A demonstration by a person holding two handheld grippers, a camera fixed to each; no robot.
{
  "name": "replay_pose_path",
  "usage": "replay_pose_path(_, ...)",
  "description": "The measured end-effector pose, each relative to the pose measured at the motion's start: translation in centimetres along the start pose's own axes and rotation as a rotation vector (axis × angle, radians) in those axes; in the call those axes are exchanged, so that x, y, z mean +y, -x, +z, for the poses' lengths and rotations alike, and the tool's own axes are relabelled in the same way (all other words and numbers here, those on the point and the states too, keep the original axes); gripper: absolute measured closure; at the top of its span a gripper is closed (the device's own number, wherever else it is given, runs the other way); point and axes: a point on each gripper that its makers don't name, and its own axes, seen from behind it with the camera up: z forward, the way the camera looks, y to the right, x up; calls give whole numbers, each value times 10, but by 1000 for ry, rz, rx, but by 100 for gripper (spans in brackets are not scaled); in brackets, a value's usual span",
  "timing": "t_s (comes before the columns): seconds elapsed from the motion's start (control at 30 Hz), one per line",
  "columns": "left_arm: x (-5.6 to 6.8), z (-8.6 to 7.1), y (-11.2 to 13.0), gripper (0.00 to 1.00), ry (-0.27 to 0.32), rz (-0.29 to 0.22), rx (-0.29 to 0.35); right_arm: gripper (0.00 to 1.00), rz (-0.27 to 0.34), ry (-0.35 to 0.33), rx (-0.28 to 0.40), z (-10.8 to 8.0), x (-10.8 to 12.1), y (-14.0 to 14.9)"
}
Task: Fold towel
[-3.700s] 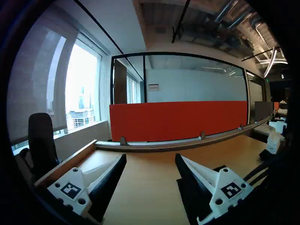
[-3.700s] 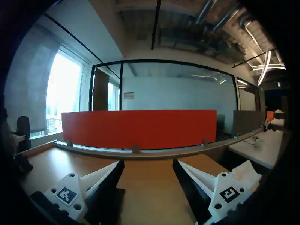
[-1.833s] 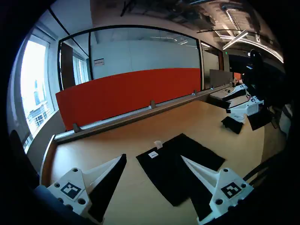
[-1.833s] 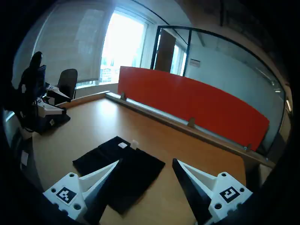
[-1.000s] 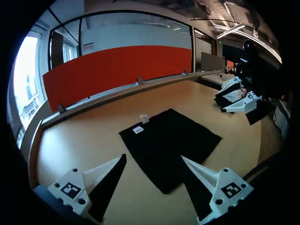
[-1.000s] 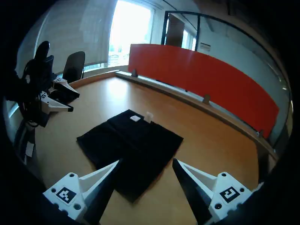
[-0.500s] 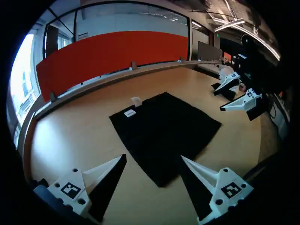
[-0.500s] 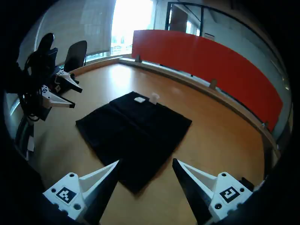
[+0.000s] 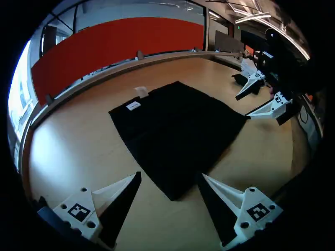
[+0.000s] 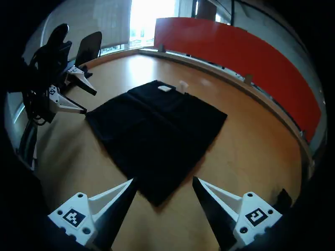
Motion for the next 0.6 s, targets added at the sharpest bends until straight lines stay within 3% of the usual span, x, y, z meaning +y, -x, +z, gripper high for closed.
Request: replay_pose_path(0.6,10,20,28,4,24,2,-107,4,-15,-52,-54,8,-3,22)
